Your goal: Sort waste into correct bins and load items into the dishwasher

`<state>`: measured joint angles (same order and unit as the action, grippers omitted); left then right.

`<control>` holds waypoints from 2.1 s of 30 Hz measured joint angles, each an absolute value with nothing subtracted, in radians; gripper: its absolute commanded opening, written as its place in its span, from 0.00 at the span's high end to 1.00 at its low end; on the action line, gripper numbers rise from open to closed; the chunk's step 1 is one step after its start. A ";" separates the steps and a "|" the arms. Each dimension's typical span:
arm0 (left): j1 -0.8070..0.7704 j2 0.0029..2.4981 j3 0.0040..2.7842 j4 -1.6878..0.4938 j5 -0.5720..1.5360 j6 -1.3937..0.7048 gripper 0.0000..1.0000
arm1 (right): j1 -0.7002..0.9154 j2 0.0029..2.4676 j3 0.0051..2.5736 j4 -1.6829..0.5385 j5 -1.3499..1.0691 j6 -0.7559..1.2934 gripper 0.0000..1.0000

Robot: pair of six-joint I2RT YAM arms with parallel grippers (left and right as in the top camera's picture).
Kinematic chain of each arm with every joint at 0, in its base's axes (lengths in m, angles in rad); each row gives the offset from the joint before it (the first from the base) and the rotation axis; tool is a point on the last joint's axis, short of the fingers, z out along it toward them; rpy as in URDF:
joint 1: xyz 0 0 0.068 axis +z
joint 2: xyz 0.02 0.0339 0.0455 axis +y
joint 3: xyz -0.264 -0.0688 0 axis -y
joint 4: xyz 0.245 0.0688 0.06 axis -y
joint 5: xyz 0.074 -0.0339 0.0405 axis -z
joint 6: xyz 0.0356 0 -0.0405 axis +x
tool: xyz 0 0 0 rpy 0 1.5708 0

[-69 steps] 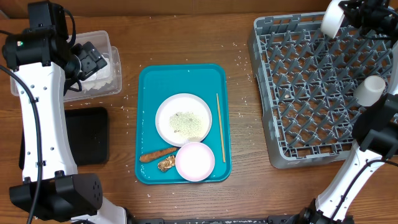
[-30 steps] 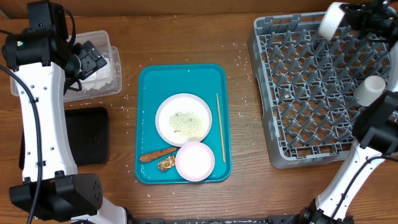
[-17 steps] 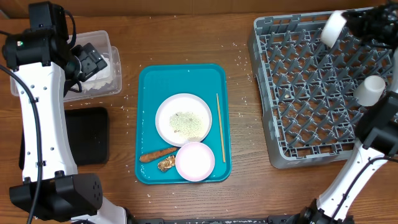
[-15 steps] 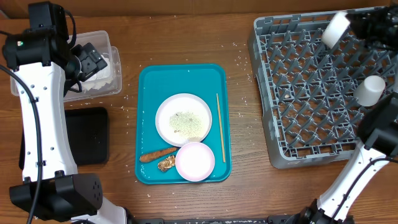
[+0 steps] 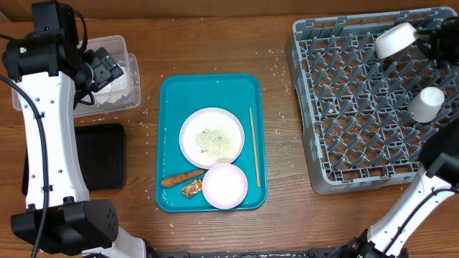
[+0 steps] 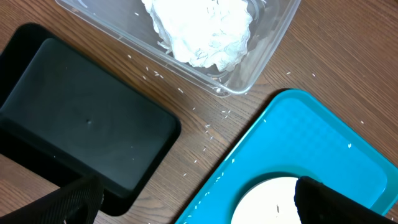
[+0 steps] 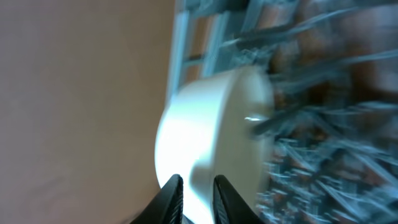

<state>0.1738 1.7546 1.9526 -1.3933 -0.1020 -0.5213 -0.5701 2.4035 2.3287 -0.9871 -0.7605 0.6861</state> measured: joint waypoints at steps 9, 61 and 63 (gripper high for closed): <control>0.174 1.755 1.953 -1.390 -0.102 -0.521 0.00 | -0.627 2.204 2.377 -1.258 -0.315 0.608 0.80; 0.147 1.755 1.952 -1.635 0.241 -0.458 0.00 | 0.507 2.137 2.367 -1.667 -0.206 0.200 0.00; 0.114 1.755 1.952 -1.635 0.267 -0.418 0.00 | 0.440 2.137 2.367 -1.692 -0.206 0.214 0.00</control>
<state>0.1139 1.7546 1.9518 -1.6348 0.2668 -0.4179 0.4400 2.1372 2.3672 -1.6920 -0.2062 0.2142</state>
